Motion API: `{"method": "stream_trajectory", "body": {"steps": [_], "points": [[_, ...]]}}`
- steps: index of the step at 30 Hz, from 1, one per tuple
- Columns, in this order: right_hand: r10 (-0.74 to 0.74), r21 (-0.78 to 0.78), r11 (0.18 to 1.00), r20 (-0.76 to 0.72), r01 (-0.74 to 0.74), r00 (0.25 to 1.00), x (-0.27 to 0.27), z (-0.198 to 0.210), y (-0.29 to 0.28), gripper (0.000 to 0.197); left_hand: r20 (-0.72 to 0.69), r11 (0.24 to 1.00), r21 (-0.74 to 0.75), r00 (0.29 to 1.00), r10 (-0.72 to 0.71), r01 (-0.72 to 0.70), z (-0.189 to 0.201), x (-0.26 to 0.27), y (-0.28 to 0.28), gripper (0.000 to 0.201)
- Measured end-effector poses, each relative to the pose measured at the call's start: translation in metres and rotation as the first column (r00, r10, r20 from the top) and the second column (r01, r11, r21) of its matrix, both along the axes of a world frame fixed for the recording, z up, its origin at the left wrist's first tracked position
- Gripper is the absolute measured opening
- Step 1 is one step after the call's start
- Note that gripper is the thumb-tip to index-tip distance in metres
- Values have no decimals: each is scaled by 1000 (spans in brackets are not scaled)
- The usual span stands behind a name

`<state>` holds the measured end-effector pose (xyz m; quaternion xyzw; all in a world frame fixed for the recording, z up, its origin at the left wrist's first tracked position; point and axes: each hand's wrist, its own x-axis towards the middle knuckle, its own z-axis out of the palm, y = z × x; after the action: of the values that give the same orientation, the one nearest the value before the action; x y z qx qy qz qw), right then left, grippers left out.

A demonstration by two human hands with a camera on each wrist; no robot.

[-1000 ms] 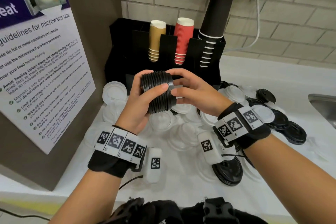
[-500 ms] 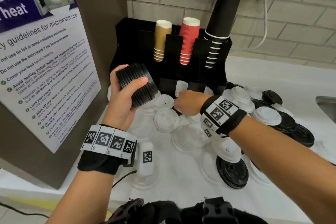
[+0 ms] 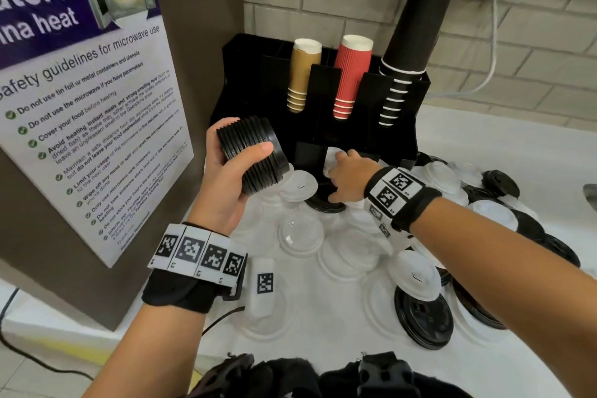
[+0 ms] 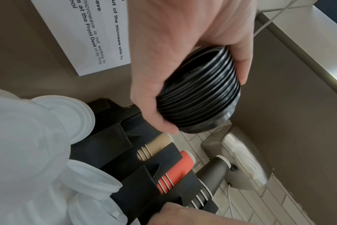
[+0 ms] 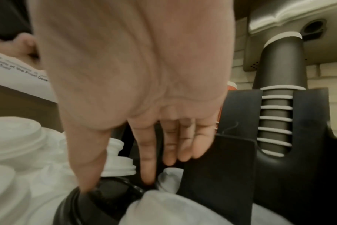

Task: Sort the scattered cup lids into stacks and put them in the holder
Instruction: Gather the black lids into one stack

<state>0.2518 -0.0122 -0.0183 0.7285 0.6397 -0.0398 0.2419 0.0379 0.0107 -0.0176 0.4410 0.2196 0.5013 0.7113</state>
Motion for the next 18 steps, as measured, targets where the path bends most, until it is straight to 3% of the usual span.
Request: {"method": "stream_trajectory", "body": {"steps": [2,5,8,13,18], "points": [[24,30,999,-153,-19,988,0,-2,2,58,-5,1000,-3,1000,-1,1,-1,2,0,61],[-60,30,997,-280,71,958,-5,-7,5,68,-15,1000,1,1000,-13,13,-2,5,0,59],[-128,-16,991,-284,129,950,-8,-12,8,69,-19,1000,11,1000,-22,23,-3,7,0,63],[-124,-15,992,-236,124,964,-8,-17,10,65,-23,1000,7,999,-29,29,-5,8,1,62],[-166,-43,986,-310,160,936,-3,-17,12,58,-28,999,10,999,-37,37,-4,8,1,60]]}}
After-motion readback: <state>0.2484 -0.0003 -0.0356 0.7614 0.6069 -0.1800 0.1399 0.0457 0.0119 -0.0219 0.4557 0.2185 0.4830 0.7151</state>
